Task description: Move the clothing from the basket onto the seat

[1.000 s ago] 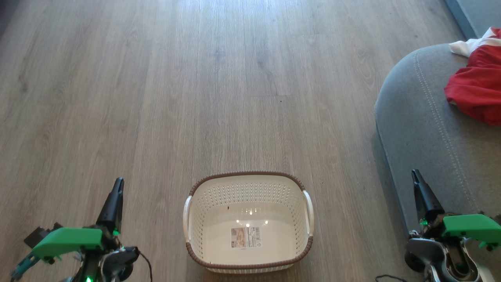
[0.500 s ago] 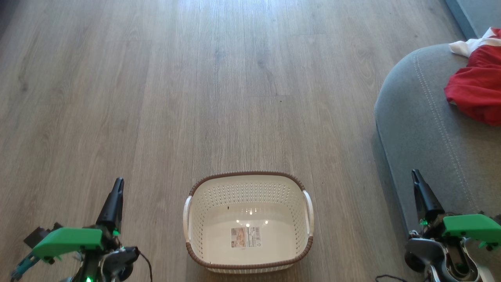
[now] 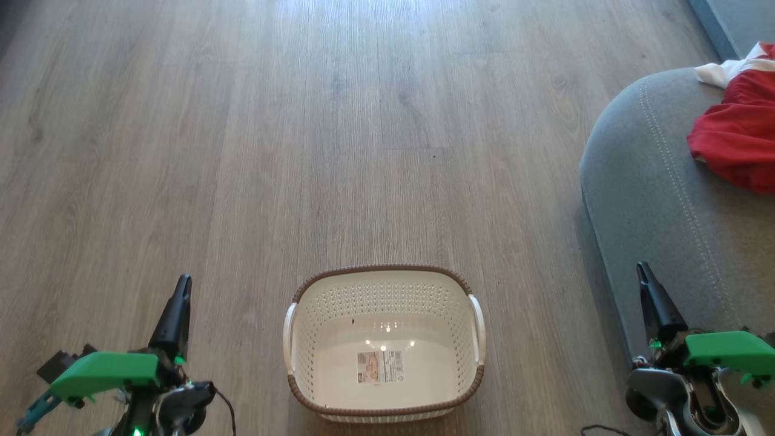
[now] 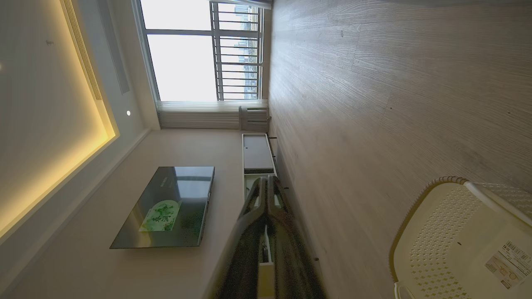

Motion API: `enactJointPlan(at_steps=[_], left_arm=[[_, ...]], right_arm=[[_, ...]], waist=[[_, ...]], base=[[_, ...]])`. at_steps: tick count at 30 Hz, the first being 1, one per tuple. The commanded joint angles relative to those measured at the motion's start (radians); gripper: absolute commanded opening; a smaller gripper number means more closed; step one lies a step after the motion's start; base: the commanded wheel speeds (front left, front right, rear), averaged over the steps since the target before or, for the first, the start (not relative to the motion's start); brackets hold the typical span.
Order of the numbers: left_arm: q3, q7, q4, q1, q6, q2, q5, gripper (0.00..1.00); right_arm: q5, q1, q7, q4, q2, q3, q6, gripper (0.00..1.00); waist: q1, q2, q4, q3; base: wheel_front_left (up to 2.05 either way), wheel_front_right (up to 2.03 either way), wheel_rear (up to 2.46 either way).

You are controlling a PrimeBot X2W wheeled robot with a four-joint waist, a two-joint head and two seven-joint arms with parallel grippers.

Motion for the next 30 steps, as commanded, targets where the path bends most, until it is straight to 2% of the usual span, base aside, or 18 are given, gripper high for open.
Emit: enactJointPlan(at_steps=[1,30], left_arm=[[0.034,0.008,-0.034,-0.048,-0.009,0.008,-0.006,0.0],[0.034,0.008,-0.034,-0.047,-0.009,0.008,-0.007,0.0]], right_arm=[[0.006,-0.056,0.006,-0.039,-0.004,0.017,0.0,0.0],[0.006,-0.056,0.006,-0.039,-0.004,0.017,0.0,0.0]], waist=[[0.0,0.0,0.0,0.0],[0.0,0.0,0.0,0.0]], base=[[0.0,0.0,0.0],[0.0,0.0,0.0]])
